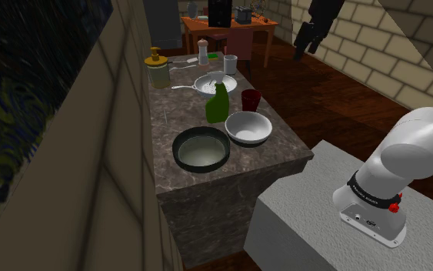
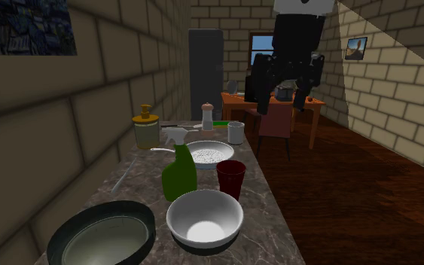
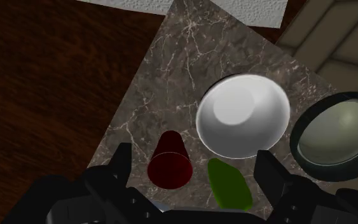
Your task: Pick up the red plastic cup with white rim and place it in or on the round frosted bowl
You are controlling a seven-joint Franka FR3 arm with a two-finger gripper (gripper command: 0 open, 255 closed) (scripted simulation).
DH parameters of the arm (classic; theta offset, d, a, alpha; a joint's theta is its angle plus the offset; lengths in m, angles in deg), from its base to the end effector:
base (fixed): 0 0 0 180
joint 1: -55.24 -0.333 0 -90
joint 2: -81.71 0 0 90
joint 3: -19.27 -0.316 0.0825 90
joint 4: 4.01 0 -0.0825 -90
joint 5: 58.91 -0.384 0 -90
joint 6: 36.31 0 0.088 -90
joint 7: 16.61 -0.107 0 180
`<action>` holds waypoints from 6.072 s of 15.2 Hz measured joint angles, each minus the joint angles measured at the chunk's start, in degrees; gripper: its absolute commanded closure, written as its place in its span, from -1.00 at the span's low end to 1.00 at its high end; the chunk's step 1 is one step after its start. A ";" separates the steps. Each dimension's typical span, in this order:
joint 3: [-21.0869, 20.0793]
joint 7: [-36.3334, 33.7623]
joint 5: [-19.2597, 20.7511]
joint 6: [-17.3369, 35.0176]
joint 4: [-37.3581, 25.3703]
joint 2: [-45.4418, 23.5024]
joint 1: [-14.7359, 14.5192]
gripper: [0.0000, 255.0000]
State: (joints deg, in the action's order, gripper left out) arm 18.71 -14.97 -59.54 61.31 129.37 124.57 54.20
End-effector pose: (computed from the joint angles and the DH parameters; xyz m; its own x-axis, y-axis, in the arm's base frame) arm 0.3306 0.0112 0.6044 0.9909 0.0531 0.1237 0.0536 -0.9986 -0.0008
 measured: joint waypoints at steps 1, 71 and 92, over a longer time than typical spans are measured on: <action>0.00 0.00 0.00 0.00 0.00 0.00 0.00 -1.00; 9.84 14.31 -9.87 19.71 -13.58 -37.27 -1.52 1.00; 1.38 -1.22 -8.91 13.20 -15.35 -30.11 -7.09 1.00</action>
State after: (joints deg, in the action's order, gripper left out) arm 20.09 -16.19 -68.45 74.51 114.02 94.46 47.12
